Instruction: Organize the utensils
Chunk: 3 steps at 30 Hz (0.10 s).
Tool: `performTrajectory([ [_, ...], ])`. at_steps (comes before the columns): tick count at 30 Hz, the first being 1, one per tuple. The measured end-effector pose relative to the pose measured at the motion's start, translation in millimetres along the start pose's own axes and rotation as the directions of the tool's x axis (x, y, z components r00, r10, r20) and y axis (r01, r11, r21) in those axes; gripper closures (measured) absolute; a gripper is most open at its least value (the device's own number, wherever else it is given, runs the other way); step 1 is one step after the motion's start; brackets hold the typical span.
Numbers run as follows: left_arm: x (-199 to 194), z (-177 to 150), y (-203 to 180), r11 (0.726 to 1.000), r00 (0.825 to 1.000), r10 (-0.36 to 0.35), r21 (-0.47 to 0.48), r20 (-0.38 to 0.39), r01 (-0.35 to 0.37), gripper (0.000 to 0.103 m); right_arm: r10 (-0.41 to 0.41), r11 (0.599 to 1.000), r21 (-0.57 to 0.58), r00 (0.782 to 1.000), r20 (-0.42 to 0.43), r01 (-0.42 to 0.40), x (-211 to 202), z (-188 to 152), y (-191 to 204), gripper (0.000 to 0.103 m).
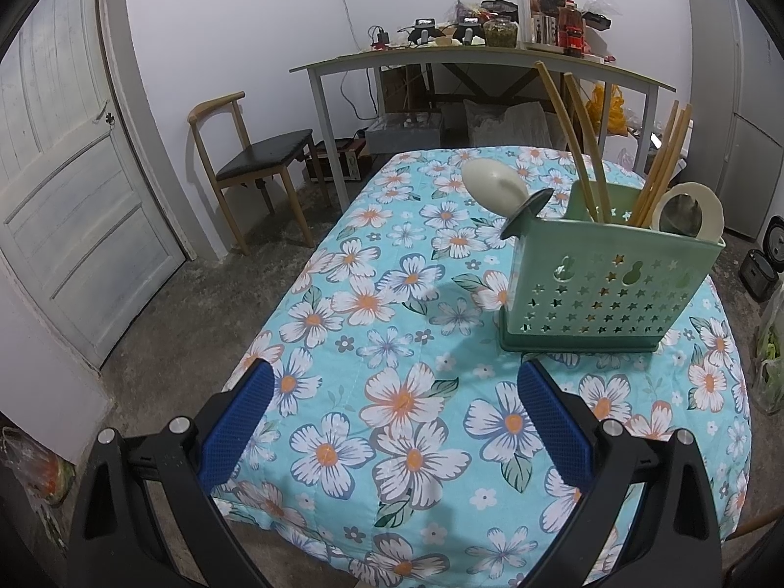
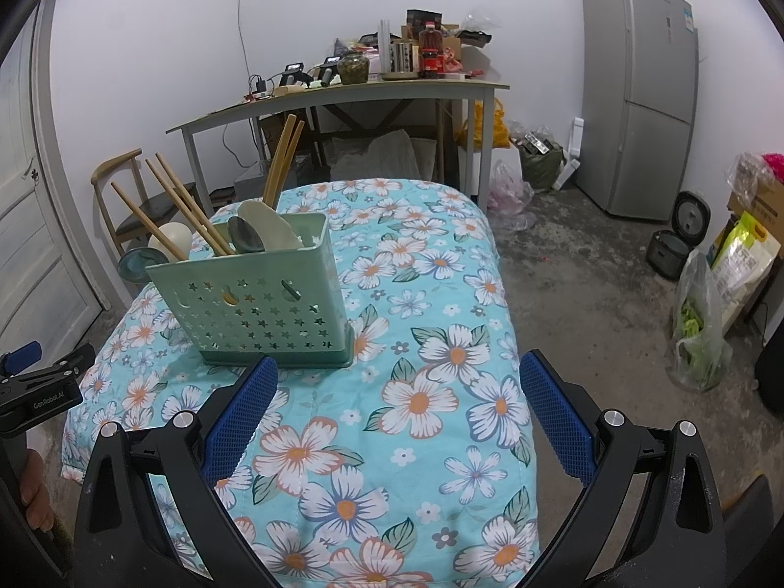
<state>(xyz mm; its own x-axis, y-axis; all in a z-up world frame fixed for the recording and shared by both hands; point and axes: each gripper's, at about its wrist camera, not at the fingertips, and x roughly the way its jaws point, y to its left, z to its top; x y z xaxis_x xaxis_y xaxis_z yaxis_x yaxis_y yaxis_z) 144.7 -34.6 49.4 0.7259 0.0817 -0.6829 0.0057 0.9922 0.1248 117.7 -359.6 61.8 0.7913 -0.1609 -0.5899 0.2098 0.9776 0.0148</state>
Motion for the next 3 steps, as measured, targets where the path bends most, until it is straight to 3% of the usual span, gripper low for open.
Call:
performTrajectory([
  [3,1.5,-1.5,-0.7,1.0,1.0,-0.001,0.0,-0.002,0.001,0.006,0.001,1.0,0.001,1.0,0.0,-0.001,0.1,-0.1,-0.4,0.008],
])
